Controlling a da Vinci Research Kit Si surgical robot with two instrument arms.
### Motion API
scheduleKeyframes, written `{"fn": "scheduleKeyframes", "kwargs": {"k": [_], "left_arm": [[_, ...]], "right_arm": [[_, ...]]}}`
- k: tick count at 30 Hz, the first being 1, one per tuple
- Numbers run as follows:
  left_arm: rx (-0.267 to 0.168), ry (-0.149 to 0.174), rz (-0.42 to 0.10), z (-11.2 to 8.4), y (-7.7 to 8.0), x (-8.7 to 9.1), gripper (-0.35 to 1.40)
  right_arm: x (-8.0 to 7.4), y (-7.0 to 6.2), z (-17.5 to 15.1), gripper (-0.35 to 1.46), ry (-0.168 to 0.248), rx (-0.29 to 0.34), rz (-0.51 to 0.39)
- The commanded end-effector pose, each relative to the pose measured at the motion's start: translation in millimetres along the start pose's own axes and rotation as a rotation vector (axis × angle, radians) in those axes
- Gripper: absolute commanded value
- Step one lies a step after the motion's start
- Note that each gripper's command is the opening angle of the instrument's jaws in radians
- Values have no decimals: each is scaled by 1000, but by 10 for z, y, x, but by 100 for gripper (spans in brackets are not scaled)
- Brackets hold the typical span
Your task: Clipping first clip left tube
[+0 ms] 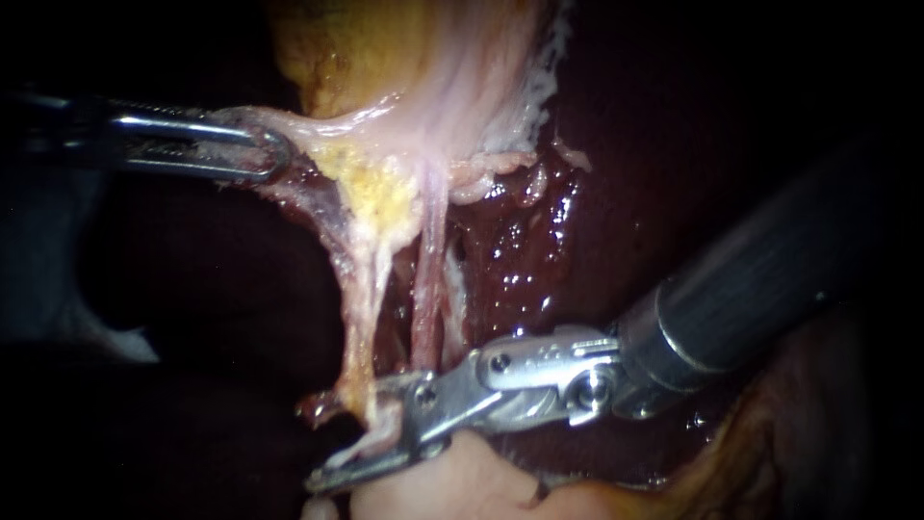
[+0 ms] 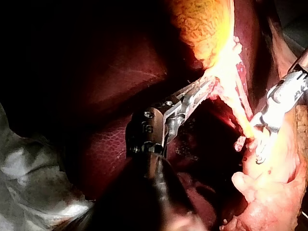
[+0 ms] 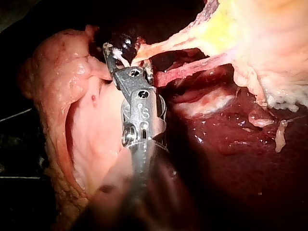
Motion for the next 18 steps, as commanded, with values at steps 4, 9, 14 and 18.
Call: {"fn": "scheduleKeyframes", "kwargs": {"k": [4,9,14,18], "left_arm": [[-1,0,0,0,0,0,-35],[-1,0,0,0,0,0,-35],[-1,0,0,-1,0,0,-35],[-1,0,0,-1,0,0,-35]], "right_arm": [[0,-1,-1,32,2,0,0],[3,-4,0,31,6,6,6],[6,-8,1,23,6,9,11],[8,-8,0,9,7,11,18]]}}
